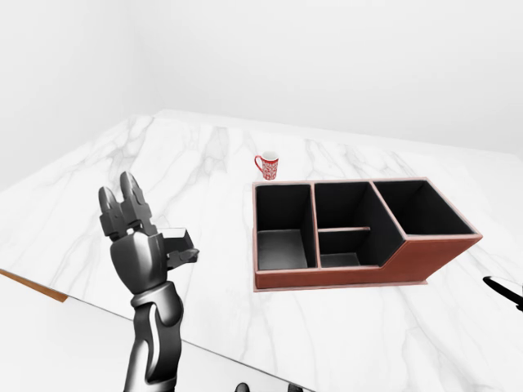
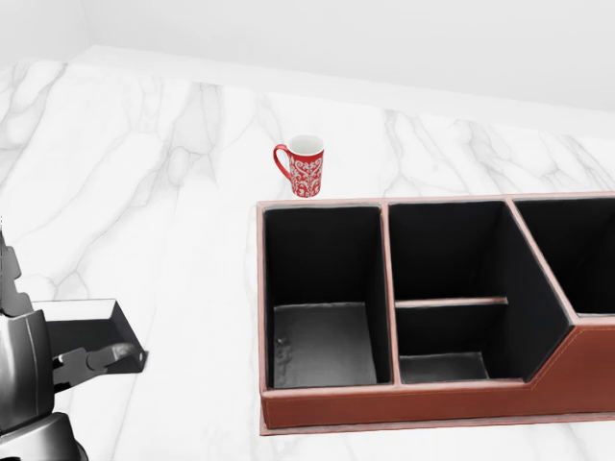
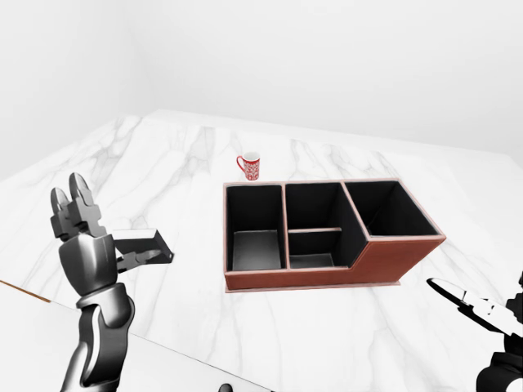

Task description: Pick up the book and place it in the left compartment of the caddy.

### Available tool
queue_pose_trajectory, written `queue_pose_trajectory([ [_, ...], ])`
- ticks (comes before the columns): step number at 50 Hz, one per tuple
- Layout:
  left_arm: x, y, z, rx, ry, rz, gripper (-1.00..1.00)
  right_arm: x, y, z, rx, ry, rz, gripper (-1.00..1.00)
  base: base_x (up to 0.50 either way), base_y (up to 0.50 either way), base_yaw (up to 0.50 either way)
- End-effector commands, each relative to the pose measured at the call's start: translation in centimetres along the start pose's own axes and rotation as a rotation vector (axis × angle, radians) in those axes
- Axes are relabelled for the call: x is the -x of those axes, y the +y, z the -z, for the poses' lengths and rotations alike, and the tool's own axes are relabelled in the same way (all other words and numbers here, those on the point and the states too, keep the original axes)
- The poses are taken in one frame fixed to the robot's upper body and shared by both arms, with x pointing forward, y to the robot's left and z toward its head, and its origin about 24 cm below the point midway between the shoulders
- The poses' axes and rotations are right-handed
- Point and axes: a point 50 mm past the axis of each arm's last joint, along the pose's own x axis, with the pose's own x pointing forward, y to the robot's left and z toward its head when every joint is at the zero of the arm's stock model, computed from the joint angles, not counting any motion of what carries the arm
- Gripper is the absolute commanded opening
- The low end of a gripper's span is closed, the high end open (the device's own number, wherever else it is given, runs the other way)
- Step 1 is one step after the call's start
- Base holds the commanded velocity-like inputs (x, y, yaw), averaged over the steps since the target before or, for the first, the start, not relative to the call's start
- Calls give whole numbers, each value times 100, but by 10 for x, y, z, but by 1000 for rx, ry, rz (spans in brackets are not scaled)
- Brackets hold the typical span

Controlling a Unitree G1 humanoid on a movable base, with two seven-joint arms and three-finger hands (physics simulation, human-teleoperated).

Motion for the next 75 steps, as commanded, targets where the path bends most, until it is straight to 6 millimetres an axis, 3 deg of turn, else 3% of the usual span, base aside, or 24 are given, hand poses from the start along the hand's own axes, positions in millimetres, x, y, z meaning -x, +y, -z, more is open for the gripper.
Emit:
queue_pose_trajectory([
  [1,1,-2,-2,-132,-49,12,100,0,0,0,4,0,1,100,0,0,0],
  [26,5,-14,-6,-241,-110,51,100,-2,-2,4,24,16,15,100,0,0,0],
  [38,10,-32,-5,-328,-165,126,100,-2,-1,6,26,24,14,100,0,0,0],
  [75,11,-34,-5,-350,-184,137,100,-2,1,9,49,38,18,100,0,0,0],
])
